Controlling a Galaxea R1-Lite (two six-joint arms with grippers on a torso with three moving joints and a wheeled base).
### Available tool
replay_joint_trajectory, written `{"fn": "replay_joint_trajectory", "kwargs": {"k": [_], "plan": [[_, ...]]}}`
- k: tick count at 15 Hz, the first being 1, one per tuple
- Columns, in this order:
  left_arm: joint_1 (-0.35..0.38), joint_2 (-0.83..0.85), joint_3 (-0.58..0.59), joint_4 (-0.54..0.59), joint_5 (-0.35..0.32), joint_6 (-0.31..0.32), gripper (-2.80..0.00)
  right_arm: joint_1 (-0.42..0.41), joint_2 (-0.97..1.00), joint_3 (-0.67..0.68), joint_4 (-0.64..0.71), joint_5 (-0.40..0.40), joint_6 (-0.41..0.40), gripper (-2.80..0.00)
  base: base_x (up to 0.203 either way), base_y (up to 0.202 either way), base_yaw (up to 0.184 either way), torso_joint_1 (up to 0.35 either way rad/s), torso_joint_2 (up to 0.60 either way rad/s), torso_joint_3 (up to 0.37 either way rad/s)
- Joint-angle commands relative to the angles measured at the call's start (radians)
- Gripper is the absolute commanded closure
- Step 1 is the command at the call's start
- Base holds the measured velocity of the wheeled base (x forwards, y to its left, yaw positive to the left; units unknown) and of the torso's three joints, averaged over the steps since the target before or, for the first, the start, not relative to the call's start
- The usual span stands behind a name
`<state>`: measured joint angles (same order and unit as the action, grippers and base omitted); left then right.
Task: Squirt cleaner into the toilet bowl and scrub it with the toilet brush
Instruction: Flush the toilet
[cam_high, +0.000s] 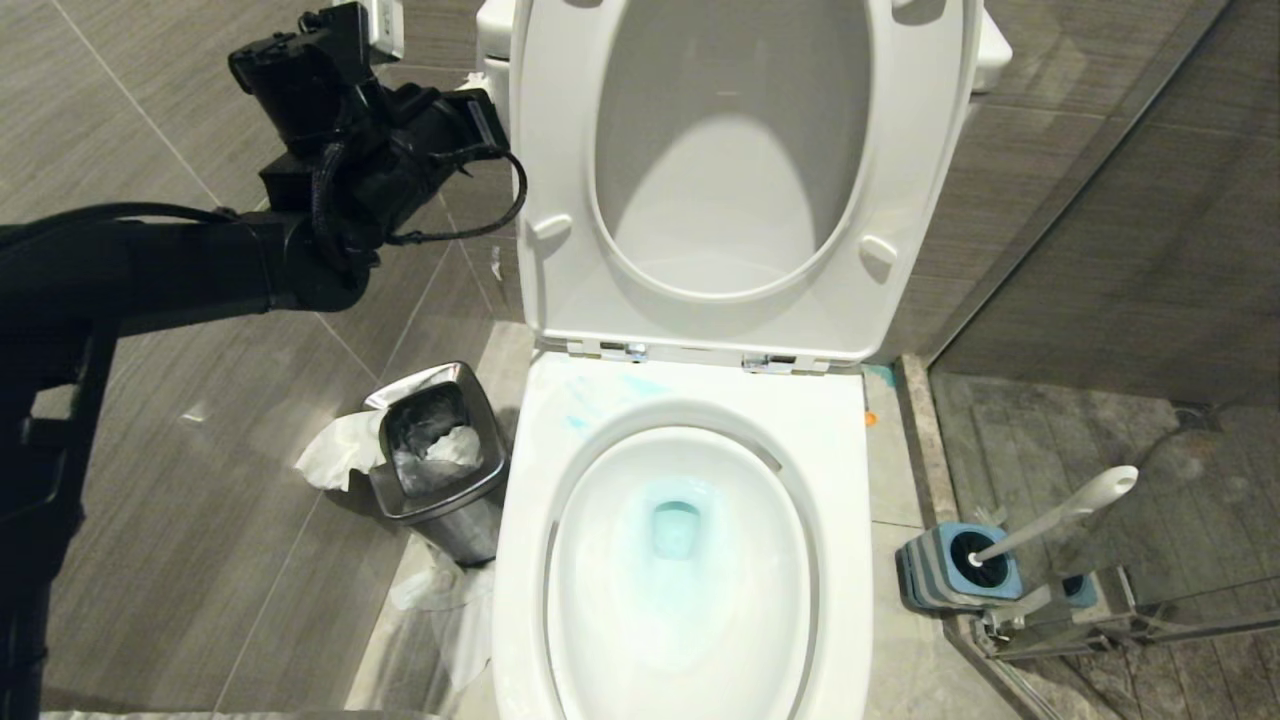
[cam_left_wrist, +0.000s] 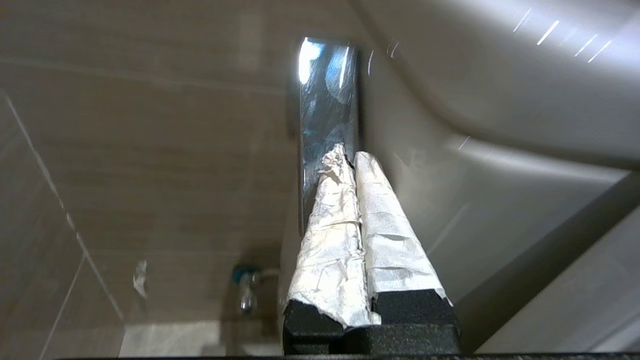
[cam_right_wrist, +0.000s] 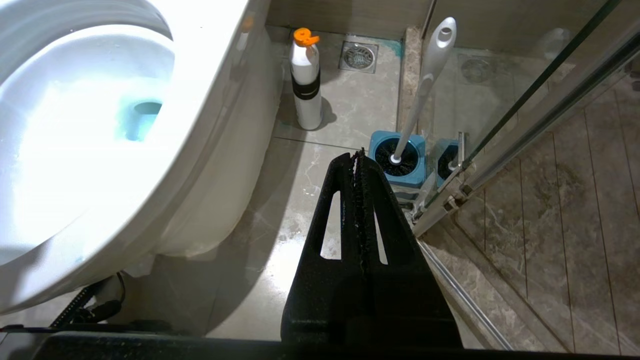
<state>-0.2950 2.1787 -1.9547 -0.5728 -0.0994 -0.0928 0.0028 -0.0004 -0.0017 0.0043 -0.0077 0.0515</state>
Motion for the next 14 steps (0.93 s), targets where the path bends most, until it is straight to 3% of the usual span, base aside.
{"fn": "replay_joint_trajectory", "kwargs": {"k": [1, 14], "plan": [[-0.001, 0.015, -0.001, -0.007, -0.002, 0.001, 0.00, 0.000, 0.000, 0.000, 0.000, 0.000, 0.001, 0.00, 0.000, 0.000, 0.000, 0.000, 0.00, 0.000], [0.002, 0.008, -0.001, -0.009, -0.005, -0.001, 0.00, 0.000, 0.000, 0.000, 0.000, 0.000, 0.001, 0.00, 0.000, 0.000, 0.000, 0.000, 0.00, 0.000]]}}
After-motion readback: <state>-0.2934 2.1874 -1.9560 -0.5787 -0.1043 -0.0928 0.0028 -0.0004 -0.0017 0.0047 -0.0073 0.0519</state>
